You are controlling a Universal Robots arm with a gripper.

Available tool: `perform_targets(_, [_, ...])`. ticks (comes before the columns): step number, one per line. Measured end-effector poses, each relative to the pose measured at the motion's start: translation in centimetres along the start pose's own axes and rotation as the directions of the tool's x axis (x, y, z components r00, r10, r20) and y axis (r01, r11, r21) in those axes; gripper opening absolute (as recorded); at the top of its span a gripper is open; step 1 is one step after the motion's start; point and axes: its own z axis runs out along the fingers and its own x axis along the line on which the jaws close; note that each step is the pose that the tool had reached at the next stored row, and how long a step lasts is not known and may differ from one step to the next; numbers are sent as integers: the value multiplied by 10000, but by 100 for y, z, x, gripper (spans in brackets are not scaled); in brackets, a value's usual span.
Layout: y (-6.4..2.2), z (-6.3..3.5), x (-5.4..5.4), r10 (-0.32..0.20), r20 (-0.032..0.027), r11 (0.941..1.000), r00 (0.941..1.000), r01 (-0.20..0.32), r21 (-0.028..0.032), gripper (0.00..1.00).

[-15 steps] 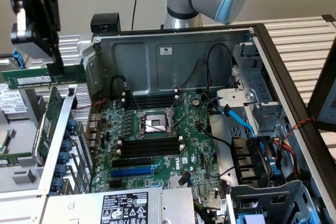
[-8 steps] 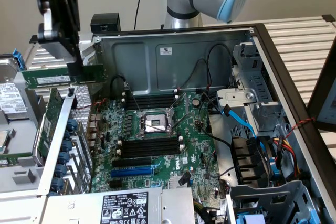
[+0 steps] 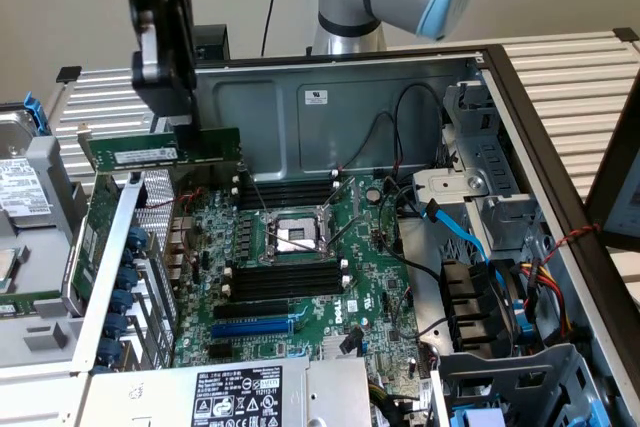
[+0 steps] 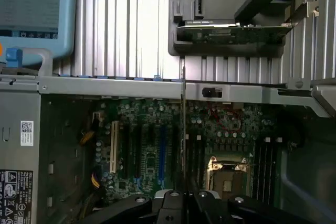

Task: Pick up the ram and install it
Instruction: 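Pick up the ram and move it above insertion slot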

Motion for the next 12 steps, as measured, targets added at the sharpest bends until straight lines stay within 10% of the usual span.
perform_targets(12, [-545, 76, -66, -2, 1, 10000, 10000, 2, 1, 12])
